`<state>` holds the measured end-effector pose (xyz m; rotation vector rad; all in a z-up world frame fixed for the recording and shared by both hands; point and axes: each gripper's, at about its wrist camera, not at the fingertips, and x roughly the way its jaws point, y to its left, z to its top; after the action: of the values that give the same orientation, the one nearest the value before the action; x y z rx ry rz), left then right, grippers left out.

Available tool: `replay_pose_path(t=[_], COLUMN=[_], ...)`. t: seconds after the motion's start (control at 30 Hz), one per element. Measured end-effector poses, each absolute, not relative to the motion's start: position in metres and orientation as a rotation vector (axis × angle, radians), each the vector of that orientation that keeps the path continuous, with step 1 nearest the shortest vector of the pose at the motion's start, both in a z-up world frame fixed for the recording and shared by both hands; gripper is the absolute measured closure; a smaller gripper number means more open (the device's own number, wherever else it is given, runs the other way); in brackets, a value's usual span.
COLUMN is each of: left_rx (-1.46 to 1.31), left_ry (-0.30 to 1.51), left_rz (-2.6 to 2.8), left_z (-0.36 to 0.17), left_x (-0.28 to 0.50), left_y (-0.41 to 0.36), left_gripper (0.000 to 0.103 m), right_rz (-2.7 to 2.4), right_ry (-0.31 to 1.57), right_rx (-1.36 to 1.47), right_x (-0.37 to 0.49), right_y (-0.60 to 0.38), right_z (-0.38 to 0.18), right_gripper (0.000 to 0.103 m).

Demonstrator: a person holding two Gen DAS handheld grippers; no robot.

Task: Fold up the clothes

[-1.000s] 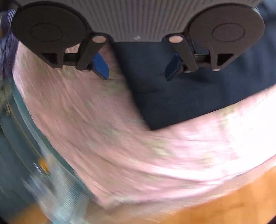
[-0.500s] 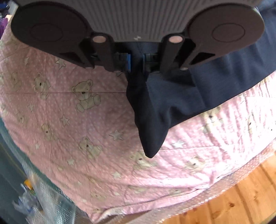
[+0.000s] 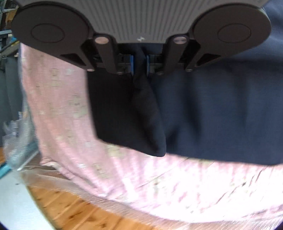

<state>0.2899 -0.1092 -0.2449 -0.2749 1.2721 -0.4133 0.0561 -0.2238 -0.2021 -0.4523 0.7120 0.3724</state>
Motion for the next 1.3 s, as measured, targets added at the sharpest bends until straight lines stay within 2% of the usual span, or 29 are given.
replay_pose_path(t=[0.03,0.1,0.17,0.27,0.33,0.37,0.47,0.57,0.67,0.73,0.9,0.93,1.0,1.1,1.3], left_rx=[-0.275,-0.292,-0.29,-0.277,-0.267,-0.267,-0.253,-0.166,-0.084,-0.084,-0.057,-0.04,-0.038,-0.057,0.076], left_ry=[1.266,1.263,1.254,1.244,1.226,1.212,1.188,1.226,1.225,1.212,1.227,1.234,1.235,1.248,1.214], left_rz=[-0.409,-0.387,-0.382,-0.388,-0.377,-0.372,-0.346,-0.298,-0.28,-0.293,-0.327,-0.32,-0.314,-0.338,-0.408], left_z=[-0.248,-0.253,-0.256,-0.256,-0.247,-0.242,-0.229,-0.24,-0.243,-0.238,-0.238,-0.24,-0.237,-0.23,-0.211], left_x=[0.29,0.289,0.288,0.283,0.278,0.275,0.258,0.242,0.228,0.223,0.214,0.213,0.212,0.213,0.205], left_y=[-0.108,-0.107,-0.103,-0.097,-0.09,-0.087,-0.085,-0.091,-0.097,-0.097,-0.104,-0.107,-0.109,-0.115,-0.156], left_gripper=[0.09,0.089,0.086,0.084,0.079,0.077,0.076,0.068,0.069,0.07,0.07,0.07,0.069,0.07,0.069], right_rz=[0.385,0.417,0.501,0.636,0.526,0.469,0.364,0.388,0.471,0.545,0.61,0.61,0.586,0.524,0.509], right_ry=[0.733,0.758,0.787,0.851,0.843,0.839,0.879,0.931,0.925,0.951,1.004,1.017,1.054,1.059,1.056], right_rx=[-0.458,-0.457,-0.39,-0.128,0.093,0.207,0.516,0.75,0.922,0.92,0.861,0.83,0.752,0.686,0.654], right_x=[0.057,0.055,0.048,0.055,0.064,0.074,0.114,0.142,0.147,0.14,0.14,0.146,0.155,0.155,0.156], right_y=[-0.219,-0.214,-0.223,-0.259,-0.304,-0.328,-0.389,-0.413,-0.423,-0.412,-0.395,-0.388,-0.374,-0.373,-0.405], right_z=[-0.209,-0.217,-0.212,-0.188,-0.172,-0.171,-0.2,-0.244,-0.266,-0.268,-0.278,-0.278,-0.277,-0.267,-0.248], right_gripper=[0.083,0.074,0.074,0.078,0.064,0.063,0.06,0.06,0.061,0.059,0.062,0.07,0.097,0.099,0.101])
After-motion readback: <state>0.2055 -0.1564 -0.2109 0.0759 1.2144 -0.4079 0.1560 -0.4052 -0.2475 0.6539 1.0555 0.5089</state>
